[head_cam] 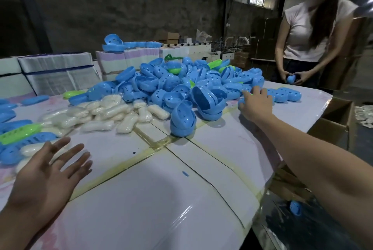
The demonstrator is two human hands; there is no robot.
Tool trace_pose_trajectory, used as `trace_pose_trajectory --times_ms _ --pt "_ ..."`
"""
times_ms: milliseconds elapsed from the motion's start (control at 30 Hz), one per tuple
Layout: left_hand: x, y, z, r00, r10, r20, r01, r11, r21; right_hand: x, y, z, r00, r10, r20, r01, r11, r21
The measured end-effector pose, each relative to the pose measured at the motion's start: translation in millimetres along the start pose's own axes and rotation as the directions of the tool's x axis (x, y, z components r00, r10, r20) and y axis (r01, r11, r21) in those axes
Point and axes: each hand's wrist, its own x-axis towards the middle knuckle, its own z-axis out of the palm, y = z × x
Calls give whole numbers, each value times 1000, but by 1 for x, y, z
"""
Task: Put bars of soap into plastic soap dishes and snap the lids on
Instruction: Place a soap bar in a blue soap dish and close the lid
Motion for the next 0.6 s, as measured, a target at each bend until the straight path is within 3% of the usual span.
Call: trace_pose_trajectory --times_ms 133,300,467,600 --pt "-34 14 52 995 11 96 -19 997 80 -11 -59 -27 960 -160 -232 210 955 210" --pt "-57 17 74 995 -29 91 20 995 103 -46 -156 -67 884 -316 -346 446 794 414" --pt "-66 21 84 997 -63 38 60 994 91 -107 -260 -94 808 -488 -330 566 486 666" --pt "-69 25 87 997 -63 33 62 997 49 -151 -337 -105 748 -643 -168 448 302 841"
